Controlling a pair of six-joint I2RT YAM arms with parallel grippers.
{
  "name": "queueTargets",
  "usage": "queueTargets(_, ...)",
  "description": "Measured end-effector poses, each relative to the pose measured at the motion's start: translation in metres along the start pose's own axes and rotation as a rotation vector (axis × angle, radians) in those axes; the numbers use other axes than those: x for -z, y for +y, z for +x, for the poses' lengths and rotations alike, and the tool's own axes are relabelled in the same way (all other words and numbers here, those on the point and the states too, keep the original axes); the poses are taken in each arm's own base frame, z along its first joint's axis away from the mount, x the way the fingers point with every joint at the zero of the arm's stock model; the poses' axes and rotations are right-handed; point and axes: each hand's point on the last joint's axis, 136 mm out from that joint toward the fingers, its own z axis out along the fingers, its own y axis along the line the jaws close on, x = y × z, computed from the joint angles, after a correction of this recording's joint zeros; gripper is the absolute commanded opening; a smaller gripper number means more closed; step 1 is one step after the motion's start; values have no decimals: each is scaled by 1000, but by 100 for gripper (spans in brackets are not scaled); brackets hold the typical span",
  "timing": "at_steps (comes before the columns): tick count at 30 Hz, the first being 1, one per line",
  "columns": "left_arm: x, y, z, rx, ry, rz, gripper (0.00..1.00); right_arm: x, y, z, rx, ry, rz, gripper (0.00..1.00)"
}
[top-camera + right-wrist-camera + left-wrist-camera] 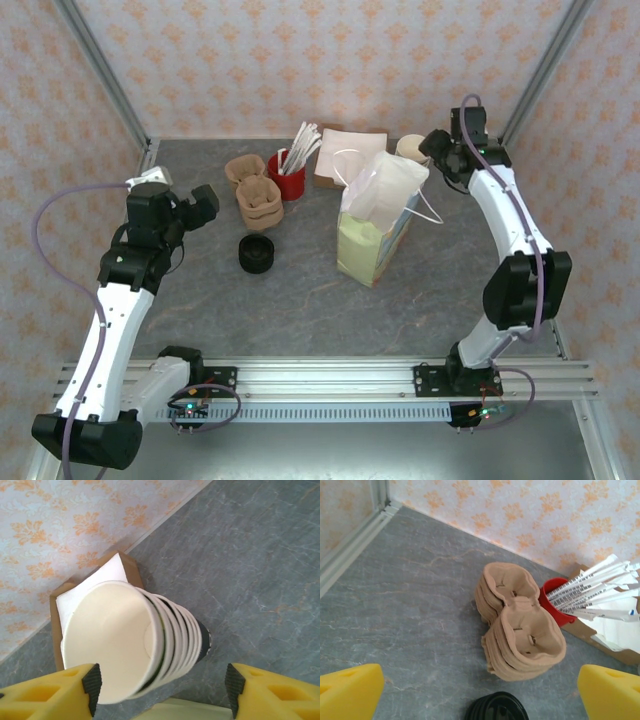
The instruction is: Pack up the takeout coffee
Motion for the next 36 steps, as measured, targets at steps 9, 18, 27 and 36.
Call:
queueTargets(9, 8, -2, 1, 1, 2, 25, 100, -20, 16, -4, 17, 23, 11, 55)
queueTargets(18, 15, -3, 1, 3, -5, 40, 100, -30, 13, 4, 35, 44, 62, 46)
queueTargets(27, 30, -7, -5, 10, -44, 76, 100, -32, 9, 4, 42, 42, 80, 36)
queueTargets(36, 36, -7, -7, 13, -62, 85, 100, -40, 7, 6, 42, 52, 94, 28)
